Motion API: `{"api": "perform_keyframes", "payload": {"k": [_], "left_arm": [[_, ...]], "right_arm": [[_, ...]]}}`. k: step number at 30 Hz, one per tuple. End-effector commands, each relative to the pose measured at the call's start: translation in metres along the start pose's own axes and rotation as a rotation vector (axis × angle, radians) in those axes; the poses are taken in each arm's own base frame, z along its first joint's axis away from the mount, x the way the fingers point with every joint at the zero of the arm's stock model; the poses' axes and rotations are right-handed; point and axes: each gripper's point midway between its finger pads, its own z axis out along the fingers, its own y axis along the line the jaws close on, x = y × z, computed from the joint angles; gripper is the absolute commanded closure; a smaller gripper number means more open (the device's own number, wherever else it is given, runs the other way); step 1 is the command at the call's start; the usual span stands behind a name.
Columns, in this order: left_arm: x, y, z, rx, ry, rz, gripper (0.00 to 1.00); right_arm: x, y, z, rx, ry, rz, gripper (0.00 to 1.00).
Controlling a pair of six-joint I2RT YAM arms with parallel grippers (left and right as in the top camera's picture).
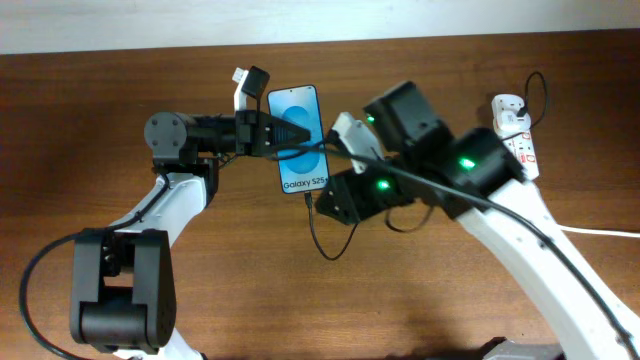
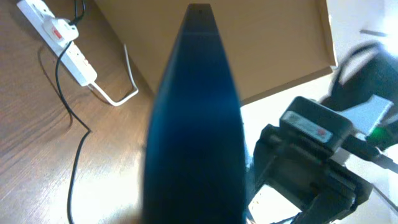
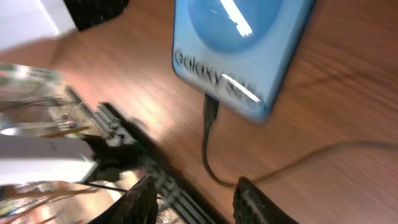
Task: Plug charger to phone and switch on socket
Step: 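Push the USB-C plug up into the phone's bottom port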
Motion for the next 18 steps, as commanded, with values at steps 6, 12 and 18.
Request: {"api": "perform_keyframes", "payload": {"k": [6, 12, 18], "left_arm": [[-0.015, -0.004, 0.000, 0.000, -0.076, 0.063, 1.00], [-0.014, -0.004, 0.000, -0.001, -0.073, 0.060, 1.00], [-0.014, -0.004, 0.000, -0.001, -0.073, 0.059, 1.00]], "right_arm": [[0.006, -0.018, 0.032, 0.494, -0.097, -0.030, 0.37], [-0.010, -0.035, 0.069, 0.566, -0.109, 0.016, 0.62], [-0.009, -0.037, 0.075, 0.572, -0.096, 0.016, 0.96]]}}
